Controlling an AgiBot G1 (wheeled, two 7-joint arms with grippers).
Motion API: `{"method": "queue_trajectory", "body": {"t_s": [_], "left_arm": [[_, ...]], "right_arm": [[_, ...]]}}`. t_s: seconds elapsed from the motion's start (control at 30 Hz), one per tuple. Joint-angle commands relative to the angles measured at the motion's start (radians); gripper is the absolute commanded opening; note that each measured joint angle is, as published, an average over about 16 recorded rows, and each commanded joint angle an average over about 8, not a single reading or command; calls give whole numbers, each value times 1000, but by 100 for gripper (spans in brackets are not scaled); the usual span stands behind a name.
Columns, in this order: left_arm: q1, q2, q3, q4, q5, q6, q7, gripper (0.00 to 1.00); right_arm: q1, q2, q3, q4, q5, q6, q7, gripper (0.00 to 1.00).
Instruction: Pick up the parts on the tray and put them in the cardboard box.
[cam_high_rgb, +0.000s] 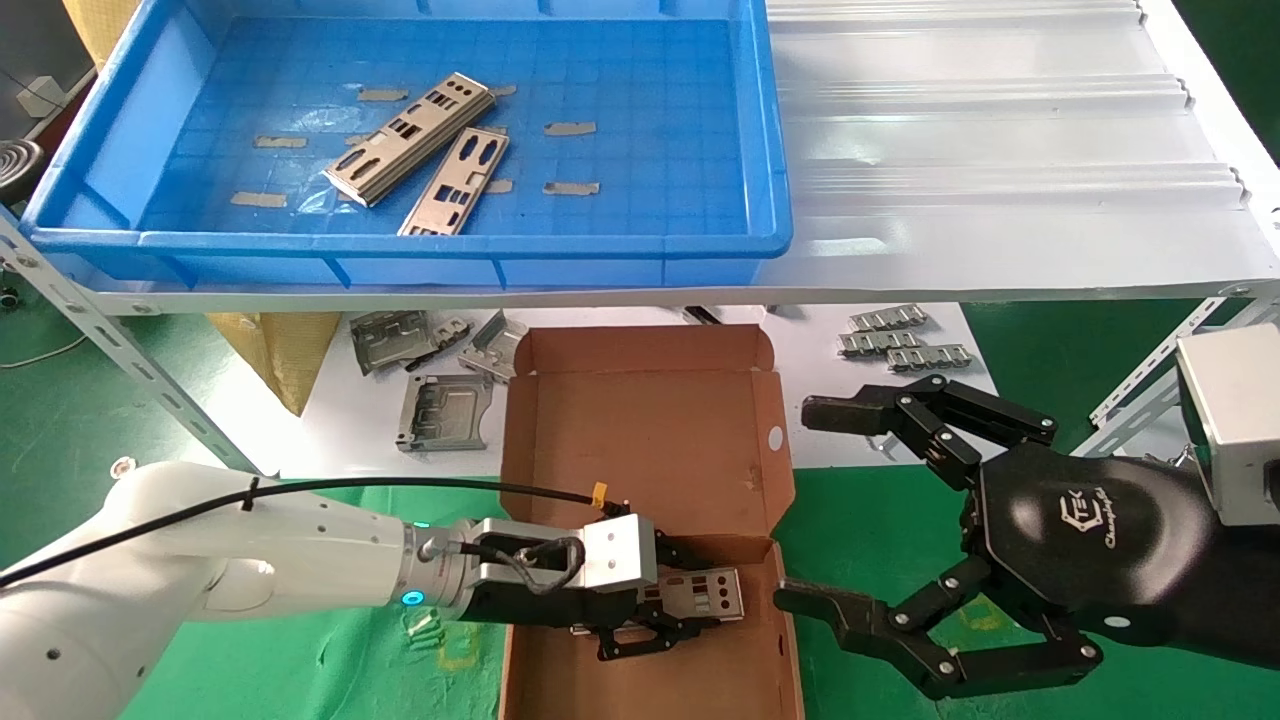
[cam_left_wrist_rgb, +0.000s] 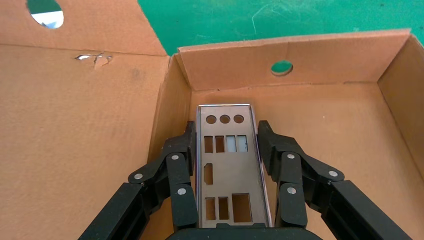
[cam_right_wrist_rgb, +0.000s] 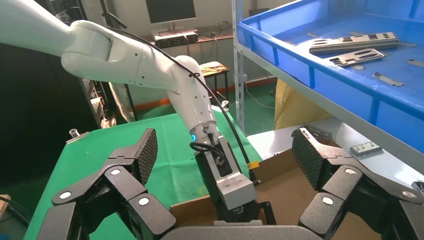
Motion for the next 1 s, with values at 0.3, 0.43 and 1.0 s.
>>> {"method": "queue_trajectory", "body": {"t_s": [0.3,0.43,1.0], "left_arm": [[-36,19,-15,85,-36,66,14,100],[-49,-7,-35,94,-80,166,-15,100],[-12,-137,-95,38,-267,416,-184,100]], "right_arm": [[0,0,0,0,0,0,0,100],[0,0,0,0,0,0,0,100],[0,0,0,0,0,0,0,100]]}}
